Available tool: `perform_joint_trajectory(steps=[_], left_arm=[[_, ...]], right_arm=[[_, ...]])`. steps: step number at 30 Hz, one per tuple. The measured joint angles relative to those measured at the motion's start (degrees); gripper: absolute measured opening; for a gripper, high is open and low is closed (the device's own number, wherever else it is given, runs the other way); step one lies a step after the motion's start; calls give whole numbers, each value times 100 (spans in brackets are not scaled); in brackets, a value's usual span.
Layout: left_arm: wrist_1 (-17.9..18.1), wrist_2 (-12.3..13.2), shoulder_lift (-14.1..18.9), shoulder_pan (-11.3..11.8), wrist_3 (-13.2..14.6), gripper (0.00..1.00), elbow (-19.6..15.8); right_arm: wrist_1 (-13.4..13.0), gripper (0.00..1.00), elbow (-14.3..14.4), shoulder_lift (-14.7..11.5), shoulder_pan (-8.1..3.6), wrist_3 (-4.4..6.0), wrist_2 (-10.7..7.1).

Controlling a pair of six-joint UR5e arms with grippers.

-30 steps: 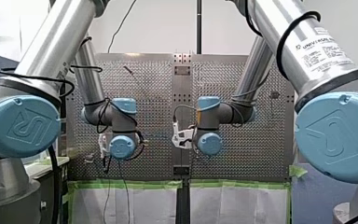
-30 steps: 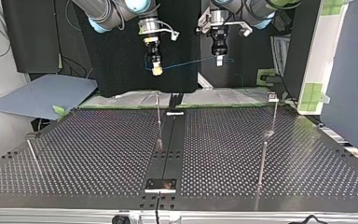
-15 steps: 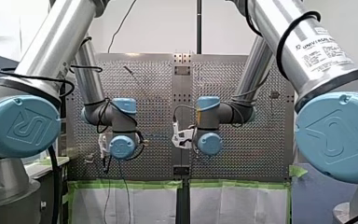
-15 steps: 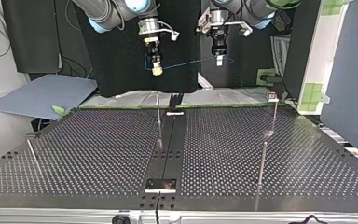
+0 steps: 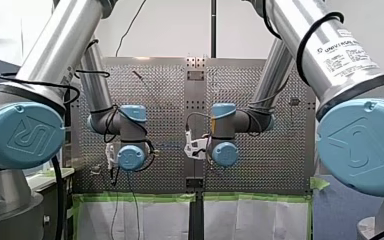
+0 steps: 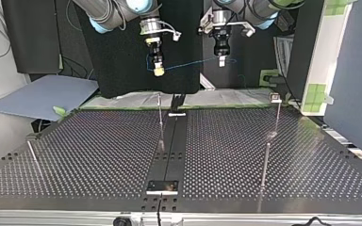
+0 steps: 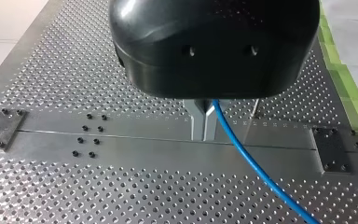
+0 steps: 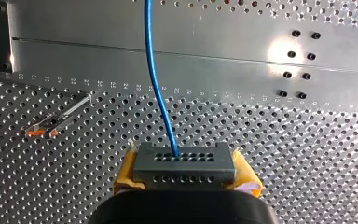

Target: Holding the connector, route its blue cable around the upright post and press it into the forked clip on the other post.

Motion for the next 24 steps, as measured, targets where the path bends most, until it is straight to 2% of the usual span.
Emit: perform_joint_trajectory(steps=[24], left_arm=[[-54, 33, -63, 16, 19, 0, -5]], right_arm=[[-4, 0, 1, 0, 1, 0, 3]])
